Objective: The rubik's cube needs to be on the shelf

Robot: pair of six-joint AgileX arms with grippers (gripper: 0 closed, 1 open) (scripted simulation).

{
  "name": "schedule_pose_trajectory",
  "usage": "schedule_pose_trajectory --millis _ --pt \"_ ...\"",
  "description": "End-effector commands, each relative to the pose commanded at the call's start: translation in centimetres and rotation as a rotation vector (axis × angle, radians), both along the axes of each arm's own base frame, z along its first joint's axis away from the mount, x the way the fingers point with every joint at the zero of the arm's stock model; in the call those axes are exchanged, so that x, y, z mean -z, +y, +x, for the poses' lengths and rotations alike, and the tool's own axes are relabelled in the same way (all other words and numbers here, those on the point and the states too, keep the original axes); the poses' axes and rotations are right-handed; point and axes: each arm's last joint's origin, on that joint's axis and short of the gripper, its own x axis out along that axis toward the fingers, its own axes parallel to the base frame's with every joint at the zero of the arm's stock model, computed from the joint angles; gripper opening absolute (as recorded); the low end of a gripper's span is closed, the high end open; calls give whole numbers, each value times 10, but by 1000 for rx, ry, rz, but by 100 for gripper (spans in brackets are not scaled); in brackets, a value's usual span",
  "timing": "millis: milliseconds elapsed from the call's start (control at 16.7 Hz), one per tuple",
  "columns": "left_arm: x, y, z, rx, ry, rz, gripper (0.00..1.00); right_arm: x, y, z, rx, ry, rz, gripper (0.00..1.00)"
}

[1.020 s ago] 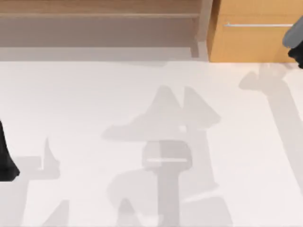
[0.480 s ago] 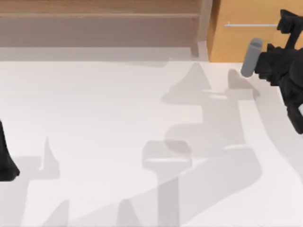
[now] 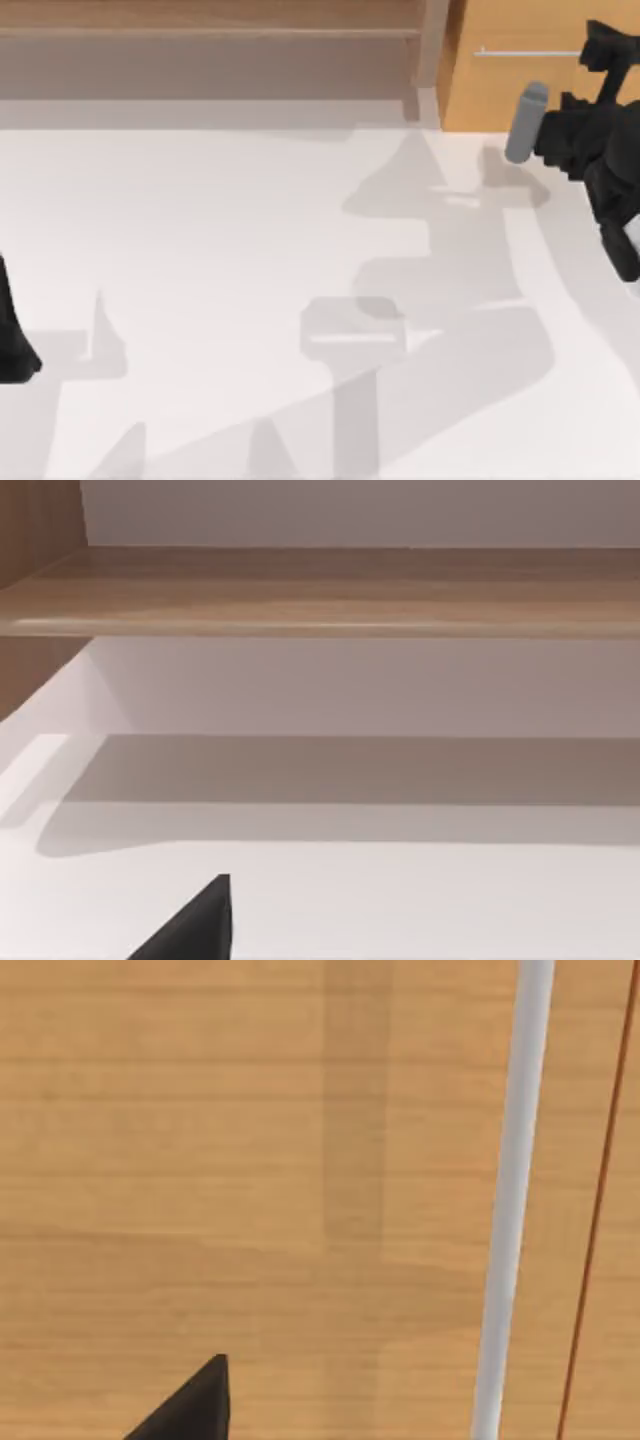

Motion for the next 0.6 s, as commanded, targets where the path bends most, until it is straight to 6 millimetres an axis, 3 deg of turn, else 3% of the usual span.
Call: schedule_pose_trajectory --millis 360,600 --pt "0 0 0 0 0 0 100 0 1 22 -2 -2 -1 100" --pt "0 0 0 0 0 0 100 0 1 23 -2 -2 -1 100"
